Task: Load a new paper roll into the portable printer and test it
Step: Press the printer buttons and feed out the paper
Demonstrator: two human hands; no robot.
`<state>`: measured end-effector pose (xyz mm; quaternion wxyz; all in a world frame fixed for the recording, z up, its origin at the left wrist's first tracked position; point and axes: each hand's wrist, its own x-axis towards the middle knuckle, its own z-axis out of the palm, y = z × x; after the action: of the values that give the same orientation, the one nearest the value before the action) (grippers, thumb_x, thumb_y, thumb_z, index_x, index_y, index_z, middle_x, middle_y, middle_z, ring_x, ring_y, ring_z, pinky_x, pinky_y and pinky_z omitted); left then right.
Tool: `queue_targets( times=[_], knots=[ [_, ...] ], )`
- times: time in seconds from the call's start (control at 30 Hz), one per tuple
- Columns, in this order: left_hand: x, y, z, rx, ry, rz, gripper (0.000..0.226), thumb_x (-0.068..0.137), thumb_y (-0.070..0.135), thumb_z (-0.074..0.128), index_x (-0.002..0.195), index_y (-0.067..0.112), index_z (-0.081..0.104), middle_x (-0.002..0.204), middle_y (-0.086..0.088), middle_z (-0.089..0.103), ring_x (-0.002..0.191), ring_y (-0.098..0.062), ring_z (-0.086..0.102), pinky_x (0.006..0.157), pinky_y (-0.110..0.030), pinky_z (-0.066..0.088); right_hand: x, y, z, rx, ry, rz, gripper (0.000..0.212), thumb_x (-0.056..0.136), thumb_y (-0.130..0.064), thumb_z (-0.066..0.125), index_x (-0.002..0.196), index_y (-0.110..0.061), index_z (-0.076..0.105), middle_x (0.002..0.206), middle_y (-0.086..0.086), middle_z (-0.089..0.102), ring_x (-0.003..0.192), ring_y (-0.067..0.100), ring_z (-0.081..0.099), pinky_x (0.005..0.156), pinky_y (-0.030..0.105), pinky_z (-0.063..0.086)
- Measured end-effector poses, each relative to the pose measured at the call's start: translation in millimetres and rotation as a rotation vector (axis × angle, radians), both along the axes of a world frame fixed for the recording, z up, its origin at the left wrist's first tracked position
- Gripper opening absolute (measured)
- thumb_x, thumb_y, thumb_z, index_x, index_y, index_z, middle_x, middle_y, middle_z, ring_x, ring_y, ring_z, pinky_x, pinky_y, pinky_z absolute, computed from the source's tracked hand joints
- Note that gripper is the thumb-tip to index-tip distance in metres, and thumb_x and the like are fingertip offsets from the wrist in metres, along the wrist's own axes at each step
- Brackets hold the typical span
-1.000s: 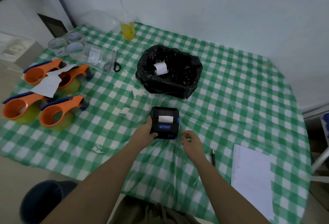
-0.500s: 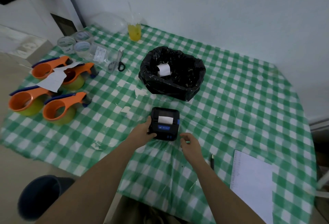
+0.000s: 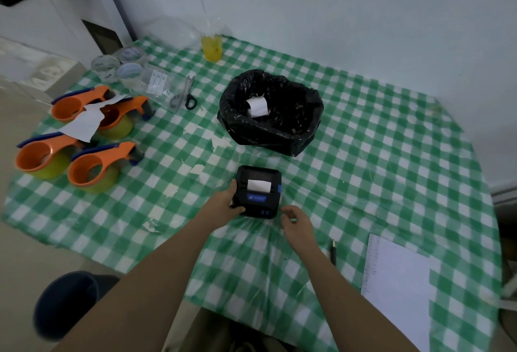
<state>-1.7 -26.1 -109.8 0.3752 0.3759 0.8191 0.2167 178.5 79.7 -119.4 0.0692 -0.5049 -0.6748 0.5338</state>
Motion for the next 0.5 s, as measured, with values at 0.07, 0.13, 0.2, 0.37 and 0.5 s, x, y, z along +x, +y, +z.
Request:
queue_targets(
  times=[0.07, 0.13, 0.2, 0.37, 0.5],
  knots=[
    [0.0, 0.2, 0.1, -0.004, 0.002, -0.005, 0.088, 0.086, 0.019, 0.062, 0.148, 0.01, 0.001, 0.131, -0.019, 0.056, 0.116, -0.031, 0.056, 0.097, -0.046, 0.048, -1.7, -0.4, 0.6, -0.001, 0.004, 0.01, 0.021, 0.093, -0.006, 0.047, 0.109, -0.008, 0.061, 0.099, -0.001, 0.058, 0.088, 0.019, 0.056, 0.078, 0.033, 0.048],
    [-0.5, 0.2, -1.2, -0.004, 0.007, -0.008, 0.088, 0.086, 0.019, 0.062, 0.148, 0.009, 0.001, 0.131, -0.021, 0.056, 0.116, -0.032, 0.056, 0.097, -0.047, 0.048, -3.0, -0.2, 0.8, -0.001, 0.009, 0.014, 0.021, 0.093, -0.006, 0.047, 0.109, -0.008, 0.061, 0.099, 0.0, 0.058, 0.087, 0.019, 0.057, 0.08, 0.035, 0.049],
    [-0.6, 0.1, -2.2, -0.005, 0.003, -0.009, 0.088, 0.086, 0.019, 0.062, 0.148, 0.009, 0.0, 0.131, -0.021, 0.056, 0.116, -0.032, 0.056, 0.097, -0.047, 0.048, -2.9, 0.1, 0.1, 0.001, 0.005, 0.011, 0.021, 0.093, -0.005, 0.048, 0.109, -0.008, 0.061, 0.099, 0.0, 0.058, 0.088, 0.019, 0.057, 0.082, 0.035, 0.049],
    [0.0, 1.6, -4.2, -0.014, -0.004, -0.006, 0.086, 0.087, 0.018, 0.061, 0.148, 0.009, 0.0, 0.135, -0.02, 0.053, 0.12, -0.032, 0.053, 0.098, -0.045, 0.047, -1.8, -0.2, -0.1, -0.001, 0.005, 0.003, 0.02, 0.092, -0.004, 0.048, 0.108, -0.007, 0.061, 0.098, 0.001, 0.058, 0.089, 0.019, 0.056, 0.083, 0.038, 0.051],
    [-0.6, 1.5, -5.0, -0.011, -0.012, -0.005, 0.086, 0.087, 0.019, 0.061, 0.148, 0.01, 0.001, 0.137, -0.019, 0.052, 0.122, -0.031, 0.052, 0.1, -0.045, 0.046, -2.4, -1.6, -1.6, -0.005, 0.007, -0.002, 0.021, 0.091, -0.004, 0.049, 0.108, -0.009, 0.061, 0.096, 0.001, 0.058, 0.085, 0.019, 0.056, 0.075, 0.034, 0.049]
  ],
)
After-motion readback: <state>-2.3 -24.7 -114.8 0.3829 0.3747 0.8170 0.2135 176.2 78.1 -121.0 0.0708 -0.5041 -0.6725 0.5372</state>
